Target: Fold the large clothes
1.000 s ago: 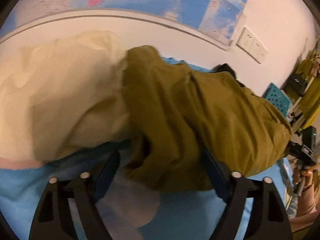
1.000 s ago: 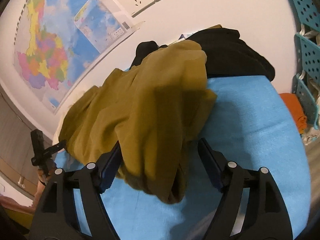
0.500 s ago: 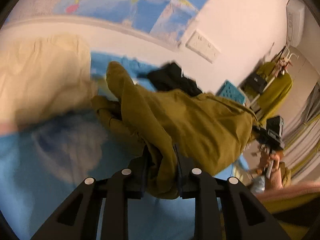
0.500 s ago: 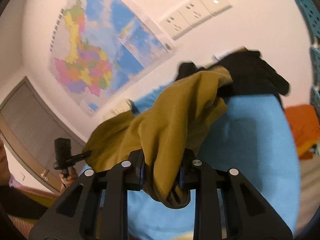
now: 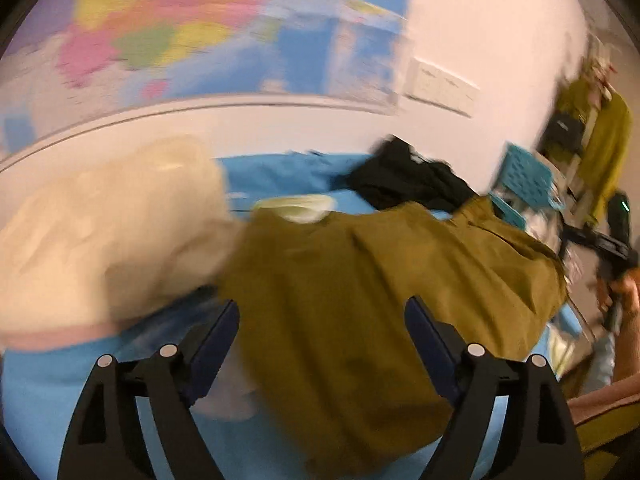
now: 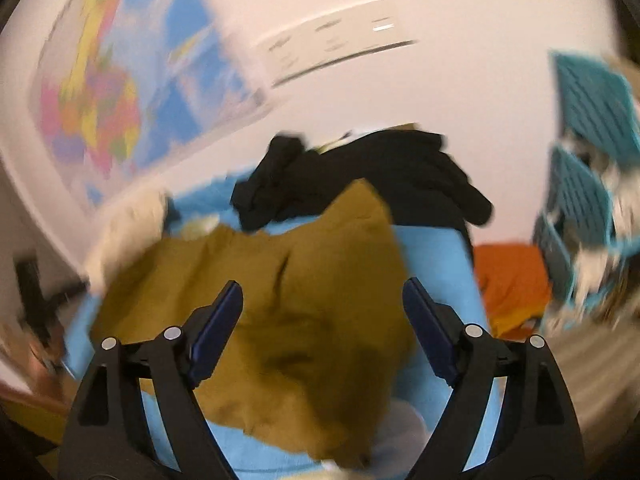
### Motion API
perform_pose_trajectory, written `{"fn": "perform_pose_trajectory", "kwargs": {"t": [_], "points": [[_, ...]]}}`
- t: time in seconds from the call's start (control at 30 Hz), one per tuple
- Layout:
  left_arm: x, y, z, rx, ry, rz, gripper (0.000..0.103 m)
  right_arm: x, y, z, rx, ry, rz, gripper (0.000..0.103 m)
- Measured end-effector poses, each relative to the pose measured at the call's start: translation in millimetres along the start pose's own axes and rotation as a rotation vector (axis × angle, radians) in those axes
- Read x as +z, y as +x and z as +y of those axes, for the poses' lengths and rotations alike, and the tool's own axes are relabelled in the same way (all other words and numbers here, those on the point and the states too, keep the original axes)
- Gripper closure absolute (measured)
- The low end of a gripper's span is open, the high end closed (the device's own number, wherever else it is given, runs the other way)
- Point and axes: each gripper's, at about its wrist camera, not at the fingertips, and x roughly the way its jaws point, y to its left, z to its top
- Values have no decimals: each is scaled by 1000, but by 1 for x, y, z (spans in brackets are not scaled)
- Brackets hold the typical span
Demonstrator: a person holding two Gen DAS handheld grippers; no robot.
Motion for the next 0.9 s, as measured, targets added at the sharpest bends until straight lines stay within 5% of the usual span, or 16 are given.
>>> {"fn": "perform_pose_trajectory", "kwargs": {"t": [0.23,0.57,0.63,0.7,0.77,0.9], "points": [[13,69,-35,51,123,136,27,8,90,31,-55,-129,181,30],[12,87,-31,88,119,182,27,1,101,23,-74,-98,222,28],[12,90,-30,90,123,191,29,0,107,26,-68,-121,242,42],[12,93,-29,98,125,206,36,-1,112,27,-73,-132,263,81],[12,97,-27,108,123,222,40,-1,116,27,-70,-147,276,100],[13,104,-18,100,92,247,48,6,110,30,-102,-180,242,102]]}}
